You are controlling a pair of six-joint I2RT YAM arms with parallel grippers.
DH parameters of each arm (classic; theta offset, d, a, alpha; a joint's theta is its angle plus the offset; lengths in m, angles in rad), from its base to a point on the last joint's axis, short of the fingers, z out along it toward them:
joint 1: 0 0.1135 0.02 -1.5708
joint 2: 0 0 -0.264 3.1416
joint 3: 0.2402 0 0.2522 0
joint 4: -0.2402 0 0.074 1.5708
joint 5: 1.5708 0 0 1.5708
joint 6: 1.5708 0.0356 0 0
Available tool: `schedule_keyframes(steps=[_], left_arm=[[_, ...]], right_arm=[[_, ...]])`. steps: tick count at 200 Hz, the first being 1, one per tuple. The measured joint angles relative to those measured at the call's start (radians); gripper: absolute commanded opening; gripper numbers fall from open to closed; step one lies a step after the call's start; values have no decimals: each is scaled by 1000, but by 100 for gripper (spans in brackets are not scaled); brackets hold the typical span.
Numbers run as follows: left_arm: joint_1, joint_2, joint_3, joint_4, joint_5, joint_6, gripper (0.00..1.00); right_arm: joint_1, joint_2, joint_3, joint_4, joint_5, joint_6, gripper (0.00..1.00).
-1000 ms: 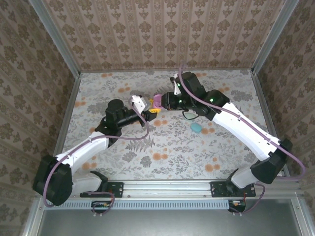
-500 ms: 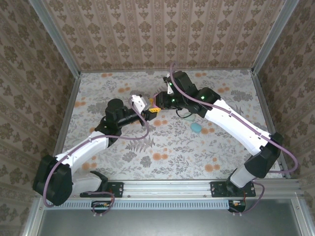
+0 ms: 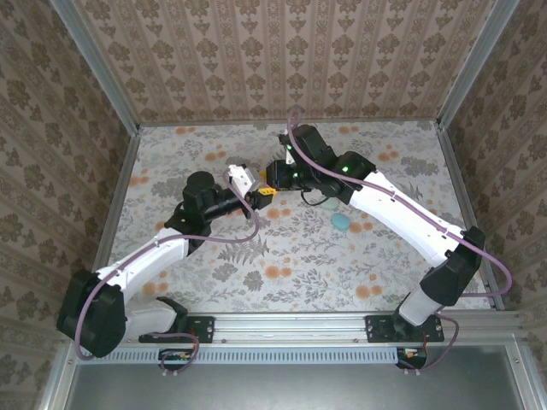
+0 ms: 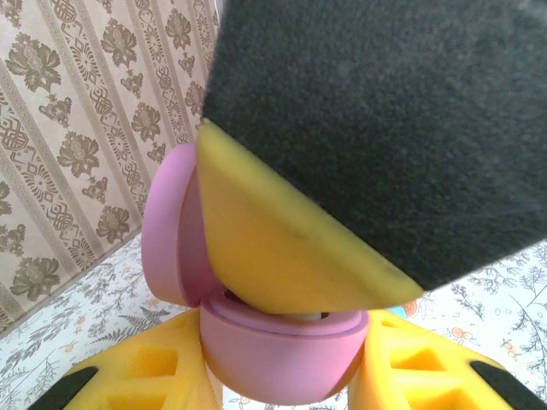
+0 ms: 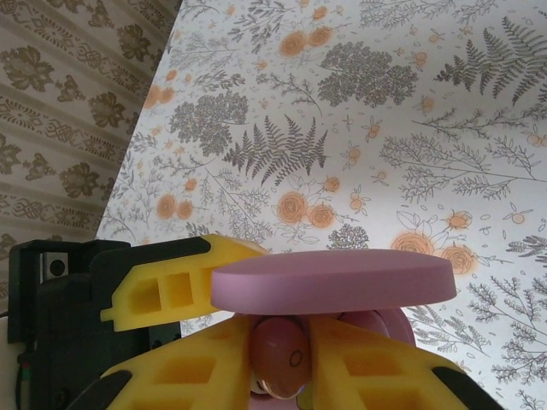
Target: Insert the wireless bluetooth earbuds into the charging case
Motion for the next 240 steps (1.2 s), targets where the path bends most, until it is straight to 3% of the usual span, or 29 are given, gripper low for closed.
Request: schedule_keyframes(steps=[50,123,183,210,240], left_arm=[[0,0,0,0,-1,0,32],[0,0,0,0,-3,0,32],[0,0,0,1,1,0,32],[0,0,1,6,28,0,32],[-6,-7,24,8,85,-2,32]], right_arm=[[0,0,0,0,-1,0,28],[0,-7,-1,0,-9,11,40],[-11,-190,-112,44,-8,36,43],[-58,-280,-164,81,-4,51,44],[-179,-326,-214,142,-45,91,47]])
